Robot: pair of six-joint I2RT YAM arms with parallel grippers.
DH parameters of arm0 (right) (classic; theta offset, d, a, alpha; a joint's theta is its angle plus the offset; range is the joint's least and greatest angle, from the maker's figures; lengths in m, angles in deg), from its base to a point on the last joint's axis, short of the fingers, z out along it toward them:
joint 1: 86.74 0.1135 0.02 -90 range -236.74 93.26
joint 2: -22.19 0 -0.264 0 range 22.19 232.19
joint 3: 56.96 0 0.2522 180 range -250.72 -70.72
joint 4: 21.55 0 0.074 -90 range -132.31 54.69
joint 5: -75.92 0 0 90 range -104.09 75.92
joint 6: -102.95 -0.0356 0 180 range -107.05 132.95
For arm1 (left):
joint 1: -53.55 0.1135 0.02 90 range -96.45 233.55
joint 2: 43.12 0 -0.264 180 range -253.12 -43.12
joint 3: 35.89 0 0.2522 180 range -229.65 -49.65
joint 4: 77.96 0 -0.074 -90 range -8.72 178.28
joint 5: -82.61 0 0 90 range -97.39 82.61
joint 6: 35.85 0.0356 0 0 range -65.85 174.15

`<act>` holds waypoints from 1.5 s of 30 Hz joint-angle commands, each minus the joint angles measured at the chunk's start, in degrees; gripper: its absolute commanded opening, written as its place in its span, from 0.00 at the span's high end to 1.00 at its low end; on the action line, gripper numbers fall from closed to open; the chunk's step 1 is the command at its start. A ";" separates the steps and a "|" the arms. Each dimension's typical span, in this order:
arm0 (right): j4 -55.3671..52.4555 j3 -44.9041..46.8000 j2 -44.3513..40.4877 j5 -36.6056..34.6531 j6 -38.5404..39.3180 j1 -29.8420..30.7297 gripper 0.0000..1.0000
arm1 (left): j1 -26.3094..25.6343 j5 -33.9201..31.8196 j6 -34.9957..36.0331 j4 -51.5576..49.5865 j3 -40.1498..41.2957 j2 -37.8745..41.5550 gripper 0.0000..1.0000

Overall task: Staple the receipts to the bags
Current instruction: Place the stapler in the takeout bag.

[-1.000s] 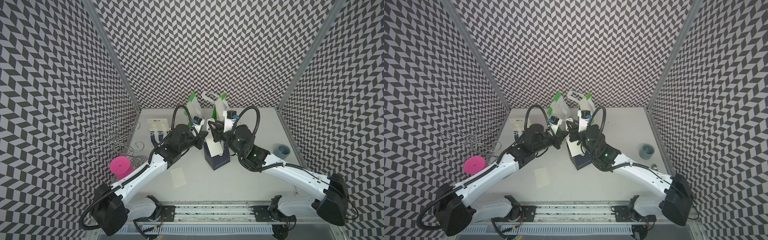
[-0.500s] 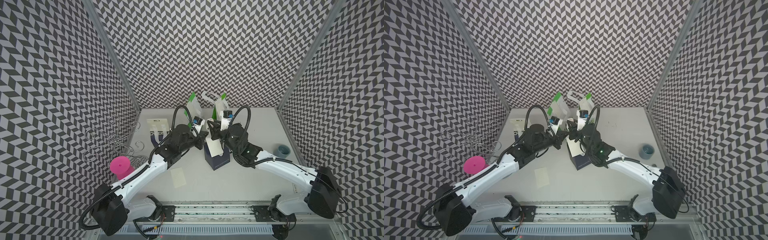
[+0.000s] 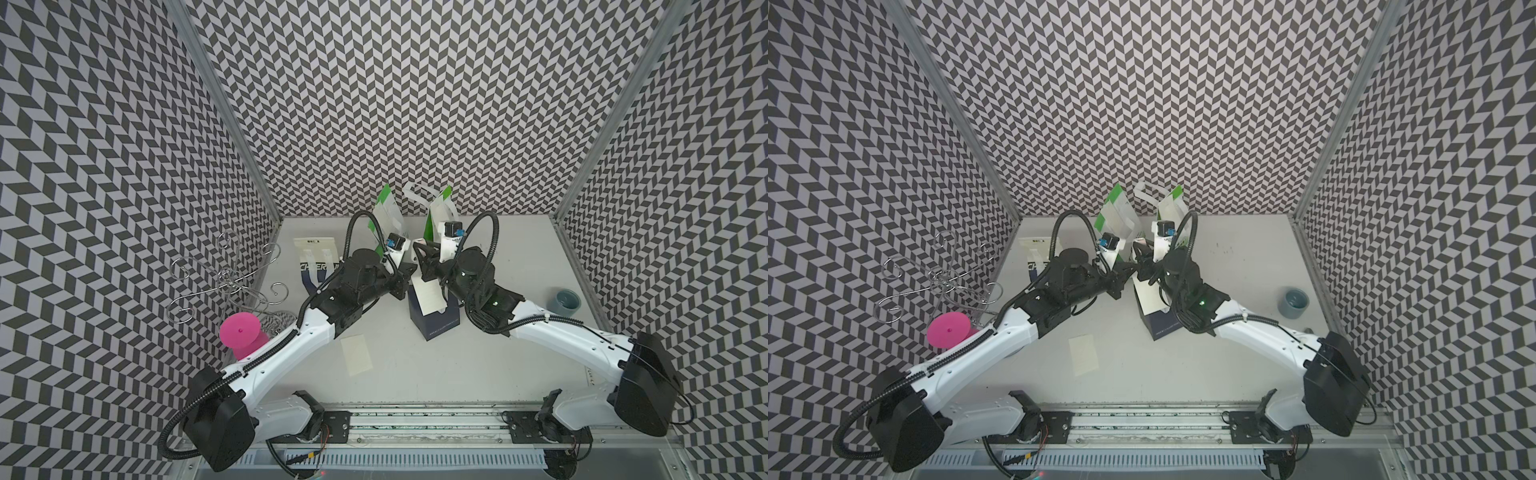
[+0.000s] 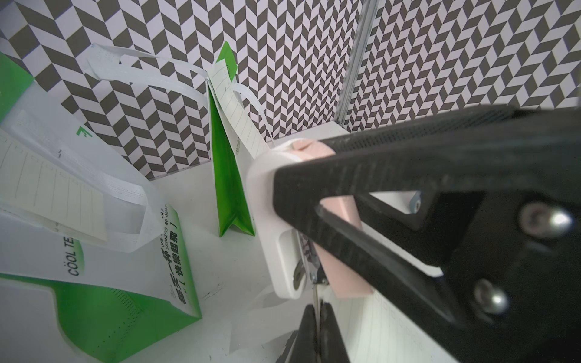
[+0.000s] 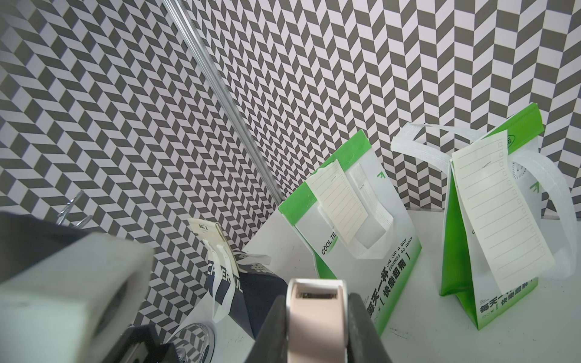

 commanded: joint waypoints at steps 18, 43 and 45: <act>-7.29 -1.21 -2.78 -0.42 1.09 0.34 1.00 | -0.73 -2.02 1.34 -0.50 0.71 0.32 1.00; 3.37 6.77 -8.76 -1.08 6.46 1.93 1.00 | -3.71 -4.51 2.70 0.57 1.80 2.47 1.00; 3.79 7.23 -8.49 -0.86 6.84 2.02 1.00 | -3.65 -4.21 2.12 0.58 1.65 2.32 1.00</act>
